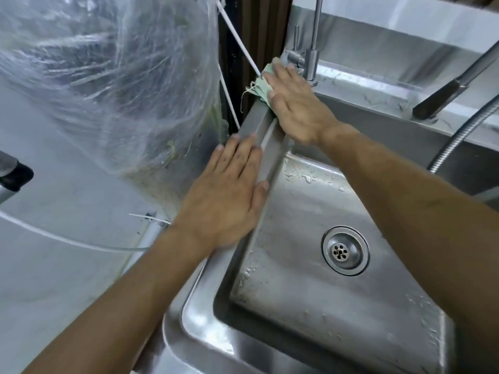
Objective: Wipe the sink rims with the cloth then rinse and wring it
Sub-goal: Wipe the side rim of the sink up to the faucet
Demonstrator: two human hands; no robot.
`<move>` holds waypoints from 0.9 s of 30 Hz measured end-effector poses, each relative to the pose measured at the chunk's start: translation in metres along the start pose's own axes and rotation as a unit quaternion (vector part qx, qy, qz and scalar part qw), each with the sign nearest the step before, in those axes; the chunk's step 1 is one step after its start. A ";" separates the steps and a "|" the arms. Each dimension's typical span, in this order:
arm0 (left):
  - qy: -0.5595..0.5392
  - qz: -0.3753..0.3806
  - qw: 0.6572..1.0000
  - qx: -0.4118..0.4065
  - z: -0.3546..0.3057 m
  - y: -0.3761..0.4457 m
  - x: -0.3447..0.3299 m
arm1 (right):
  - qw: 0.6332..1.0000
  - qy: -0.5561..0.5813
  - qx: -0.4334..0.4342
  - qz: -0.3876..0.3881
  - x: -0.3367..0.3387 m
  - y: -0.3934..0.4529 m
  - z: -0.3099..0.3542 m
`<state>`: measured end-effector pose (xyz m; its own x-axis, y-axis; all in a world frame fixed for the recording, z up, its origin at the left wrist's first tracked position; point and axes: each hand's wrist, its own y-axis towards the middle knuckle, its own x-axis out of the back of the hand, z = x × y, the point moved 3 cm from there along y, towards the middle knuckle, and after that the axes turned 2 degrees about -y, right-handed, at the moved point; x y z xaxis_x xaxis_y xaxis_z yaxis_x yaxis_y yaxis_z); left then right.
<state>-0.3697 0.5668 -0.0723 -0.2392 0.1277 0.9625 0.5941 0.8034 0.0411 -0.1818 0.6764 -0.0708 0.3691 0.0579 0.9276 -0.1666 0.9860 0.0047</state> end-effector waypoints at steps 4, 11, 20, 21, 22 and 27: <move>0.013 0.024 0.999 0.016 0.003 0.037 -0.006 | 0.996 -0.002 0.092 0.009 -0.005 -0.029 -0.005; 0.013 -0.003 1.000 0.014 0.002 0.038 -0.007 | 0.995 0.014 0.102 0.008 0.003 0.003 -0.019; 0.046 -0.016 0.999 0.007 0.002 0.037 -0.008 | 0.988 -0.009 0.147 0.055 -0.002 -0.013 -0.020; 0.046 -0.018 0.999 0.004 0.002 0.037 -0.009 | 0.988 -0.022 0.144 0.054 0.002 -0.002 -0.025; 0.046 -0.020 0.999 0.003 0.001 0.036 -0.009 | 0.990 -0.025 0.130 0.047 0.005 0.007 -0.028; 0.051 -0.023 0.998 0.010 0.001 0.034 -0.010 | 0.998 0.046 0.040 -0.011 -0.006 -0.009 -0.015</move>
<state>-0.3477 0.5937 -0.0807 -0.1849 0.0311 0.9823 0.5689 0.8184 0.0811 -0.1686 0.6694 -0.0824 0.4557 0.0534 0.8885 -0.2283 0.9718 0.0587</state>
